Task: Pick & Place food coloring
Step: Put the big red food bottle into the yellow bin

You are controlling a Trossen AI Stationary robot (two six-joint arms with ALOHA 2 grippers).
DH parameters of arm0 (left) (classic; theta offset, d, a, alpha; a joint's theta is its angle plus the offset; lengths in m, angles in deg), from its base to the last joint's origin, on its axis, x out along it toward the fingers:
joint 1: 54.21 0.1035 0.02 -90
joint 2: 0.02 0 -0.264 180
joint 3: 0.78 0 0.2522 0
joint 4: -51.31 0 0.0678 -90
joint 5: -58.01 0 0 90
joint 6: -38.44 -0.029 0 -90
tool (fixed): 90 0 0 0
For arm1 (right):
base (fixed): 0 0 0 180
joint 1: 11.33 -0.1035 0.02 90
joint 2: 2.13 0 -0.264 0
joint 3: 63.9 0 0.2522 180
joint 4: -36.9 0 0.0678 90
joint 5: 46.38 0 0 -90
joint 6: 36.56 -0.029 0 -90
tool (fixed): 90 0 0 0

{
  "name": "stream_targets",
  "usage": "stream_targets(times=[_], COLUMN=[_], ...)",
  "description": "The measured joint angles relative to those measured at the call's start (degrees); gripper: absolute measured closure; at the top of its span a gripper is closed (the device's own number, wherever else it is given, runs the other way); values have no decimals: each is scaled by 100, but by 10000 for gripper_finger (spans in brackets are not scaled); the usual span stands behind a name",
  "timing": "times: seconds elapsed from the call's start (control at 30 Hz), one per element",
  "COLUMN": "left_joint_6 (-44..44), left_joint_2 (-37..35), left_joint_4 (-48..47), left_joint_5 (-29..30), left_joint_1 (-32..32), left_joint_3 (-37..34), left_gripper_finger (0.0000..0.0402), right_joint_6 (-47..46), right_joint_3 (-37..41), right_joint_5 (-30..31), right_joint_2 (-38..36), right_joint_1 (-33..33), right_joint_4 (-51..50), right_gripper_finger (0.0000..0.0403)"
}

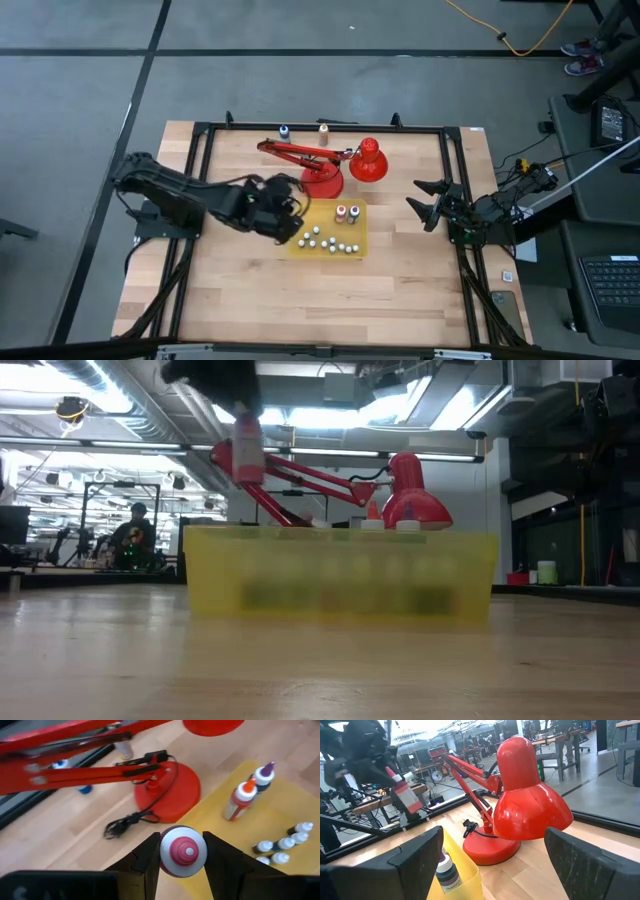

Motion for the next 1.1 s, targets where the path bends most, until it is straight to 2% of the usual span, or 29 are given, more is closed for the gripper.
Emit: stream_targets(times=[0.47, 0.57, 1.1], left_joint_6=[-809, -831, -892], left_joint_2=[1314, 1547, 2293], left_joint_4=[2141, 2306, 2839], left_joint_5=[-908, -1120, -1387], left_joint_1=[761, 877, 1160], left_joint_3=[21, 19, 21], left_gripper_finger=[277, 277, 277], right_joint_6=[0, 0, 0], right_joint_3=[0, 1, 0], right_joint_5=[0, 0, 0], right_joint_2=[0, 0, 0], right_joint_1=[0, 0, 0], right_joint_4=[0, 0, 0], right_gripper_finger=[56, 56, 56])
